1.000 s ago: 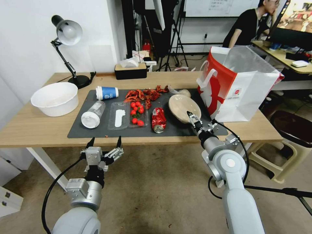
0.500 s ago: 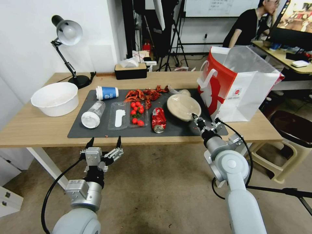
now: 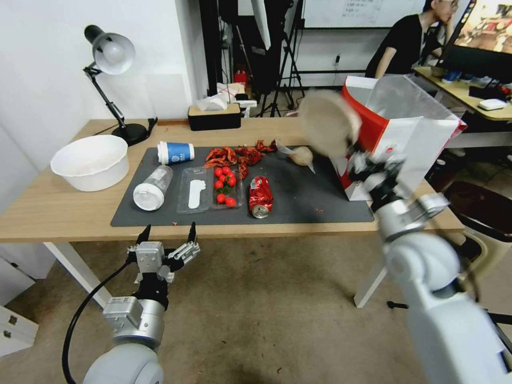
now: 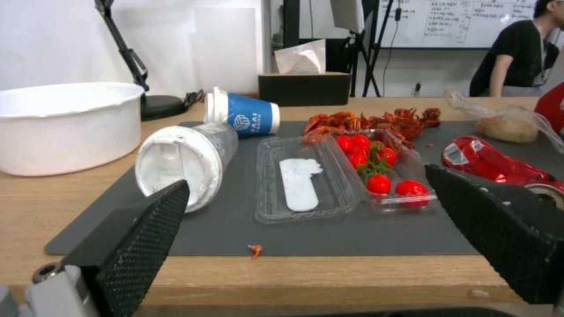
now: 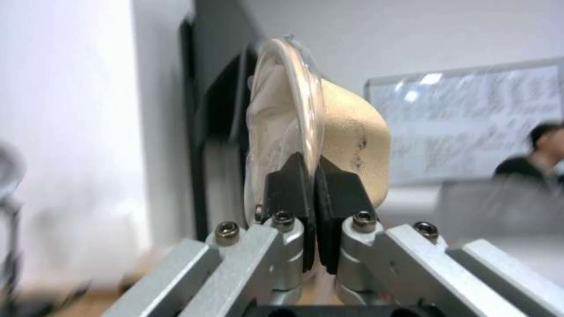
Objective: Pick up the trash from the table and place it into the takeout bag.
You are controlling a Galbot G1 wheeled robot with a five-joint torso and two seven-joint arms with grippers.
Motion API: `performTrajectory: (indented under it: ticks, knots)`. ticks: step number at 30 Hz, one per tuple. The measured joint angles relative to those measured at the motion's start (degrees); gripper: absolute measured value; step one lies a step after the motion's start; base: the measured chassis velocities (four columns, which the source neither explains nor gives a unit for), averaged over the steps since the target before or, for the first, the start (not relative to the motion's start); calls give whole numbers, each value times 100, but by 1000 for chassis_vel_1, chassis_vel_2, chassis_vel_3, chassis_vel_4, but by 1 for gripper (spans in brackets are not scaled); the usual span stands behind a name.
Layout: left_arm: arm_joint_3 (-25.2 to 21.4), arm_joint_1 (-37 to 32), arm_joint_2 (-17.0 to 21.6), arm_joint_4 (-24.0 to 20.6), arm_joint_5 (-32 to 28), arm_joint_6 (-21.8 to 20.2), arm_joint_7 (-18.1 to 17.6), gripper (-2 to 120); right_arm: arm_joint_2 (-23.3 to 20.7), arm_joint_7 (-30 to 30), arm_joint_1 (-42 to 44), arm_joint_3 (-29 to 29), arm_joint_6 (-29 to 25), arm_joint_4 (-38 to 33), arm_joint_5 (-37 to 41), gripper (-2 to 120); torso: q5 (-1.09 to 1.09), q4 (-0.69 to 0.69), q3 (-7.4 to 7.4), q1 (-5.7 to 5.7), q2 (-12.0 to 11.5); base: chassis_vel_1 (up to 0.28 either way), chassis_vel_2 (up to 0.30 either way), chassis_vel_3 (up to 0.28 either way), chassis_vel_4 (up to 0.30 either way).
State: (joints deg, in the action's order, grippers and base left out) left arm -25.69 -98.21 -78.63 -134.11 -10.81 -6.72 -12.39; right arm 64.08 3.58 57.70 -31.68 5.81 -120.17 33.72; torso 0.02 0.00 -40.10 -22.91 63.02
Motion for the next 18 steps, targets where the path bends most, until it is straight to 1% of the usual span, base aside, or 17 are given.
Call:
performTrajectory:
  ticks: [1,3,4,6,8,12,14,15,17,18]
  knots:
    - [0,0,0,0,0,0,0,100,0,0,0,0,0,0,0,0,0,0,0,0,0,0,0,0,0]
    - [7,-17,-32,-2,24,13,-2,100,-306,329,-390,-161,35,175,316,0,-2,1,0,0,1,0,0,0,0]
    - [7,-17,-32,-2,24,13,-2,100,-306,329,-390,-161,35,175,316,0,-2,1,0,0,1,0,0,0,0]
    - [7,-40,-44,-17,27,22,-2,100,-496,488,-563,-259,220,383,419,0,0,0,-1,0,0,0,0,0,0]
    - [7,-45,-45,-22,17,27,-5,100,-539,531,-585,-268,264,433,423,0,0,-1,-1,0,0,0,0,0,0]
    - [3,-61,-53,-34,-40,27,-19,100,-623,781,-592,-263,604,578,301,0,-1,-1,0,0,1,0,0,0,0]
    - [8,-53,-58,-25,-41,22,-16,100,-624,855,-651,-222,664,674,267,7,1,0,0,0,1,0,0,0,0]
    - [8,-53,-58,-25,-41,22,-16,100,-624,855,-651,-222,664,674,267,7,1,0,0,0,1,0,0,0,0]
    - [19,-41,-62,-6,-41,13,-12,100,-630,861,-716,-202,722,729,311,18,-2,0,0,0,1,0,0,0,0]
    - [19,-41,-62,-6,-41,13,-12,100,-630,861,-716,-202,722,729,311,18,-2,0,0,0,1,0,0,0,0]
